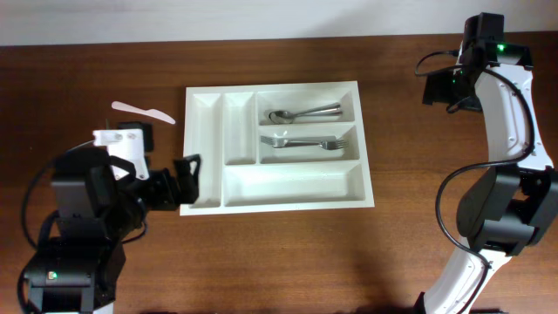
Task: Pack container
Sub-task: 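Move the left gripper over the metal tongs left of the tray, then lower the left gripper and close it on the tongs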
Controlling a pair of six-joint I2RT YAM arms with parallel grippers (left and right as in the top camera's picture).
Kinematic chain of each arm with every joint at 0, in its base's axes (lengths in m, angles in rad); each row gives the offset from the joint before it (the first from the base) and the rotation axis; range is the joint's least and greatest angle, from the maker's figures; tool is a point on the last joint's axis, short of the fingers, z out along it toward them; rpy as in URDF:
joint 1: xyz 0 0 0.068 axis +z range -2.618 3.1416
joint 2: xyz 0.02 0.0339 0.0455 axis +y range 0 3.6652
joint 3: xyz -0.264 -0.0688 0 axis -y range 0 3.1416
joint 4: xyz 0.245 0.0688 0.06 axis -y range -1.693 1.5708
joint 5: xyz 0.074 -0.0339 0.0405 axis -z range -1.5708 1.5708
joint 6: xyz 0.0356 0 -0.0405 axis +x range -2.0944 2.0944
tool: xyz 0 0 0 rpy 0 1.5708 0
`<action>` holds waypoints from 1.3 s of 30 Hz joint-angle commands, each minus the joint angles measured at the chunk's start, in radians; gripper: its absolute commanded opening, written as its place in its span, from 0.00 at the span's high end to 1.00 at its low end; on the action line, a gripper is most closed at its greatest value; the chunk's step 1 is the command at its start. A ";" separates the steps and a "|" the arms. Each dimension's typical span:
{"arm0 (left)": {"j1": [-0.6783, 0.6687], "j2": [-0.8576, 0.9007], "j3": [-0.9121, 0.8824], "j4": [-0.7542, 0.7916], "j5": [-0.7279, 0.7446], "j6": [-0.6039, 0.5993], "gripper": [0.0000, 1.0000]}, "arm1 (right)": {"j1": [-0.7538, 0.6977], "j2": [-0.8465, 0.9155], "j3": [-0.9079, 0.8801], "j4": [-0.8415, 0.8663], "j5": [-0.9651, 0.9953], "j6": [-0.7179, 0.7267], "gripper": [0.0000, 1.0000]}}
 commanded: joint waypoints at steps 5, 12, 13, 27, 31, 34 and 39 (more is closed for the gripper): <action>0.002 -0.006 0.027 0.028 0.103 -0.003 0.01 | 0.005 -0.020 0.009 0.000 -0.002 -0.007 0.01; 0.003 0.057 0.027 -0.127 -0.533 -0.468 0.05 | 0.005 -0.020 0.009 0.000 -0.002 -0.007 0.01; 0.003 0.070 0.027 -0.154 -0.596 -0.531 0.07 | 0.005 -0.020 0.009 0.000 -0.002 -0.007 0.01; 0.303 0.420 0.027 -0.284 -0.682 -0.999 0.01 | 0.005 -0.020 0.009 0.000 -0.002 -0.007 0.01; 0.438 0.519 0.027 -0.274 -0.598 -0.999 0.01 | 0.005 -0.020 0.009 0.000 -0.002 -0.007 0.01; 0.521 0.587 0.027 -0.265 -0.580 -0.998 0.01 | 0.005 -0.020 0.009 0.000 -0.002 -0.007 0.01; 0.613 0.692 0.027 -0.159 -0.513 -0.850 0.01 | 0.005 -0.020 0.009 0.000 -0.002 -0.007 0.01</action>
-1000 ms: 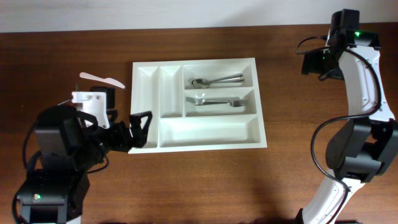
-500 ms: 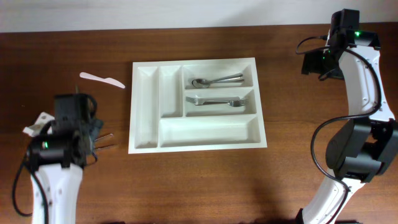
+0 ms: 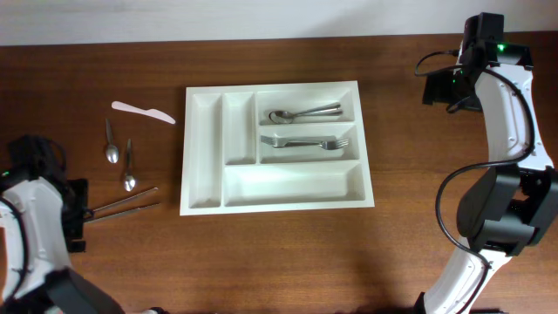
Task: Pack container
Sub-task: 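Lower the left gripper and close it on the tongs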
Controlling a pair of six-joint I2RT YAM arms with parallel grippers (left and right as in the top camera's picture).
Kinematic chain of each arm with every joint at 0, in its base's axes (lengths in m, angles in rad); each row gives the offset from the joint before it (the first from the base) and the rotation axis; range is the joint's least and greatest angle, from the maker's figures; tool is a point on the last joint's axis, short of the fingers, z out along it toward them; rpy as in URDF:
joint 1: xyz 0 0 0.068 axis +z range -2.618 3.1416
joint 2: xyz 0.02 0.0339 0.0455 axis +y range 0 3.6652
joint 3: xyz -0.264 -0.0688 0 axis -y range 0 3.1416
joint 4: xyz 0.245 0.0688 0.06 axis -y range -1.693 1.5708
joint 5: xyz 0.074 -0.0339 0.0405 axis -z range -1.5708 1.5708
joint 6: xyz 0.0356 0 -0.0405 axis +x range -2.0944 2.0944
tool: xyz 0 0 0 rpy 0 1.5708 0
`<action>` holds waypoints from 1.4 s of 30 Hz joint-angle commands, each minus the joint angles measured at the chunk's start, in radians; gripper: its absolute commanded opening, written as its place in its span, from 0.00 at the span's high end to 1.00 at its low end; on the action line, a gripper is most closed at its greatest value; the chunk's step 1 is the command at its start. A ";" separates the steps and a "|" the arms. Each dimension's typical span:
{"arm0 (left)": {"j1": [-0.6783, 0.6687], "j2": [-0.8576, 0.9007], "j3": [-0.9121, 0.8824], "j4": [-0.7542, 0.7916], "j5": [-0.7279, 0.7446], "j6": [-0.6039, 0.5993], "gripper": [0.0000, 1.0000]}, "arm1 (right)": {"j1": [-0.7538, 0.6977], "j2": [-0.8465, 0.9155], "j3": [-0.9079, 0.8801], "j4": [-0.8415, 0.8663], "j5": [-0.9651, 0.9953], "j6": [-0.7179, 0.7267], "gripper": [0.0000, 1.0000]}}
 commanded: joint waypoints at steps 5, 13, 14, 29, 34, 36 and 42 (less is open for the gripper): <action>0.055 0.097 0.016 0.124 0.140 0.185 0.01 | 0.005 -0.020 0.009 0.000 -0.002 -0.007 0.01; 0.050 0.165 0.013 0.142 0.242 0.191 0.00 | 0.005 -0.020 0.009 0.000 -0.002 -0.007 0.01; 0.046 0.176 0.012 0.142 0.248 0.194 0.00 | 0.005 -0.020 0.009 0.000 -0.002 -0.007 0.01; -0.061 0.338 0.010 0.173 0.252 0.200 0.21 | 0.005 -0.020 0.009 0.000 -0.002 -0.007 0.01; -0.076 0.365 0.010 0.176 0.247 0.200 0.38 | 0.005 -0.020 0.009 0.000 -0.002 -0.007 0.01; -0.076 0.375 0.009 0.177 0.242 0.200 0.46 | 0.005 -0.020 0.009 0.000 -0.002 -0.007 0.01; -0.076 0.414 0.007 0.175 0.233 0.200 0.61 | 0.005 -0.020 0.009 0.000 -0.002 -0.007 0.01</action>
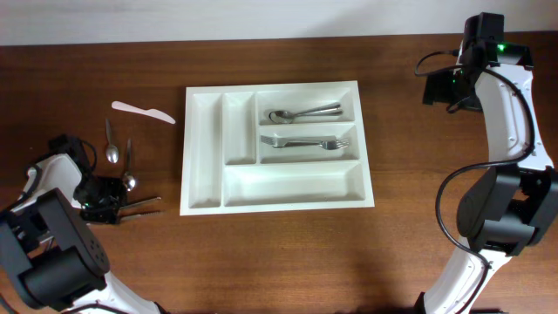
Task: Pack container
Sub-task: 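Lower the left gripper and close it on the tongs, then carry the tongs into the tray's bottom compartment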
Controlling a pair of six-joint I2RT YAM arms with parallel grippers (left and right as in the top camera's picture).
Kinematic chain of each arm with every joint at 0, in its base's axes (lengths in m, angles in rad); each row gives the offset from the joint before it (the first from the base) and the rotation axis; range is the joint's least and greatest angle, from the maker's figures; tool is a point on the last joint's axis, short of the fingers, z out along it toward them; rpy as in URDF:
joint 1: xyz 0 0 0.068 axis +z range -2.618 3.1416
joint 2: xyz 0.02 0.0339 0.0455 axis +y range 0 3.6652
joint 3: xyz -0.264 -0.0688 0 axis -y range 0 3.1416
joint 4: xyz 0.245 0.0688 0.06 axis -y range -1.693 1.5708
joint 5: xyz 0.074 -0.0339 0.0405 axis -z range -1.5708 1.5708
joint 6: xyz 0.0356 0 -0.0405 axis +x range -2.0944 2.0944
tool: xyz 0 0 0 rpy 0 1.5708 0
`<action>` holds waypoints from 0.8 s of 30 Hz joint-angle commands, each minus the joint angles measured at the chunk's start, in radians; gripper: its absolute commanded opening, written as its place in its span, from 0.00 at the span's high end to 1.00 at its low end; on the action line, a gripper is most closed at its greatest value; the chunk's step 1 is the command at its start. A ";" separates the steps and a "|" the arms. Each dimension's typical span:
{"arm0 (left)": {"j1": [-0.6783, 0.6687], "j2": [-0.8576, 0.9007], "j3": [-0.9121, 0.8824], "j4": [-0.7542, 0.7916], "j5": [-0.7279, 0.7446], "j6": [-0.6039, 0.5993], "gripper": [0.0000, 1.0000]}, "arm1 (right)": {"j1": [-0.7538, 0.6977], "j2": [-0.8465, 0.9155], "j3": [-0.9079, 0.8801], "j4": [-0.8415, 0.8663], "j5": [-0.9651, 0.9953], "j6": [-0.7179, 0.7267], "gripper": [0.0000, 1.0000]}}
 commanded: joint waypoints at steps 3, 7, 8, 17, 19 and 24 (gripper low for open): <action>-0.002 0.060 -0.010 0.006 -0.019 0.003 0.74 | 0.005 -0.020 0.009 0.000 -0.002 -0.007 0.01; -0.002 0.060 -0.012 0.007 -0.036 0.003 0.94 | 0.005 -0.020 0.009 0.000 -0.002 -0.007 0.01; -0.002 0.060 -0.012 0.006 -0.043 0.004 0.98 | 0.005 -0.020 0.009 0.000 -0.002 -0.007 0.01; -0.002 0.051 -0.011 0.005 -0.047 0.148 0.98 | 0.005 -0.020 0.009 0.000 -0.002 -0.007 0.01; -0.002 0.035 -0.008 0.000 -0.050 0.185 0.98 | 0.005 -0.020 0.009 0.000 -0.002 -0.007 0.01; -0.002 -0.061 0.021 -0.056 -0.130 0.208 0.98 | 0.005 -0.020 0.009 0.000 -0.002 -0.007 0.01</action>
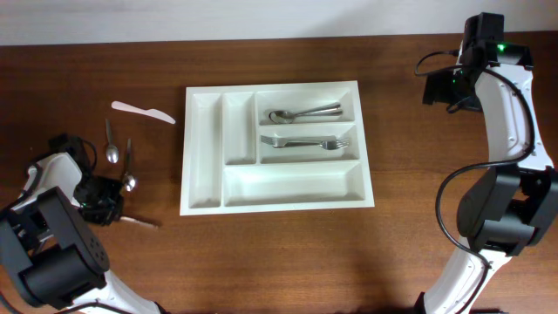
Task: Pack container
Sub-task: 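Carry the tongs into the tray's bottom compartment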
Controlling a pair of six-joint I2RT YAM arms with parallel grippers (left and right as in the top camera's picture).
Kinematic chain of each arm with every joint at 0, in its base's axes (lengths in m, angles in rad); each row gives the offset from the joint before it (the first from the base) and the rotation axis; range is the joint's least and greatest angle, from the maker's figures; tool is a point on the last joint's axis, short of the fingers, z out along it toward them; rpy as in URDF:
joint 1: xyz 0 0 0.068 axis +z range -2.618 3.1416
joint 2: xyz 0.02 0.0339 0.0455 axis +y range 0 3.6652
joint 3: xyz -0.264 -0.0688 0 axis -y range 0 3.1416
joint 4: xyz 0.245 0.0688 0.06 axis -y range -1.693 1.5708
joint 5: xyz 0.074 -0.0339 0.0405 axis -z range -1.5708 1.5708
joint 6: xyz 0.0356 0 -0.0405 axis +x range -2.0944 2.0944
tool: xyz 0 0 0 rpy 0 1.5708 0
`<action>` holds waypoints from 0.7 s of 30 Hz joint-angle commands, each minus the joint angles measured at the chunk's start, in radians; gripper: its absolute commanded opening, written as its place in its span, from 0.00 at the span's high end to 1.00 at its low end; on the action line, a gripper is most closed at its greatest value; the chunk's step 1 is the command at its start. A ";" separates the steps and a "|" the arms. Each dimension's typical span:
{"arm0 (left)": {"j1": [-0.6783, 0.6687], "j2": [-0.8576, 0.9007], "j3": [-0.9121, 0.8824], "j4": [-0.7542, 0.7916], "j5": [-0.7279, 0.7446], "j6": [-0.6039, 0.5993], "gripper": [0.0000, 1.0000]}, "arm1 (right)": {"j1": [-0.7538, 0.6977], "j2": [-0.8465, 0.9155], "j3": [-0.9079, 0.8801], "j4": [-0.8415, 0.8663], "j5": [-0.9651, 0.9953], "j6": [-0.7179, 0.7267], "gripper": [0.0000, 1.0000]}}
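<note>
The white cutlery tray [277,144] lies mid-table, with a spoon [303,112] in its upper right compartment and forks [305,141] in the one below. Left of the tray lie a white plastic knife [142,111] and two metal spoons [110,144] [129,171]. My left gripper [105,208] sits low at the far left, apparently shut on the end of a thin metal utensil [141,221] that angles out to the right. A second thin utensil is not visible. My right gripper [438,90] hangs at the far right back, away from everything.
The tray's long left slots [202,148] and wide bottom slot [292,183] hold nothing. The right arm [506,131] stands along the right table edge. Cables [65,144] trail by the left arm.
The thin metal utensil that lay nearly level beside my left gripper now sits lower and slants down to the right from the gripper. The right arm has not moved.
My left gripper was at the tray's left edge, covering the loose cutlery. Then the arm was back at the far left, baring two spoons and two thin metal utensils. Then the gripper sat on the utensils' left ends, and now one utensil has shifted with it.
</note>
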 commanded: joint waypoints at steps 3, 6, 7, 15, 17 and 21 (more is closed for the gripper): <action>0.001 -0.157 0.037 -0.015 -0.080 0.125 0.98 | 0.005 -0.020 0.009 0.000 -0.002 -0.007 0.01; 0.001 -0.256 0.077 -0.016 -0.079 0.201 0.98 | 0.005 -0.020 0.009 0.000 -0.002 -0.007 0.01; 0.000 -0.292 0.096 -0.016 -0.067 0.232 0.98 | 0.005 -0.020 0.009 0.000 -0.002 -0.007 0.01; -0.081 -0.477 0.185 0.026 0.113 0.365 0.98 | 0.005 -0.020 0.009 0.000 -0.002 -0.007 0.01; -0.130 -0.500 0.185 0.063 0.155 0.410 0.98 | 0.005 -0.020 0.009 0.000 -0.002 -0.007 0.01; -0.278 -0.503 0.185 0.153 0.261 0.612 0.98 | 0.005 -0.020 0.009 0.000 -0.002 -0.007 0.01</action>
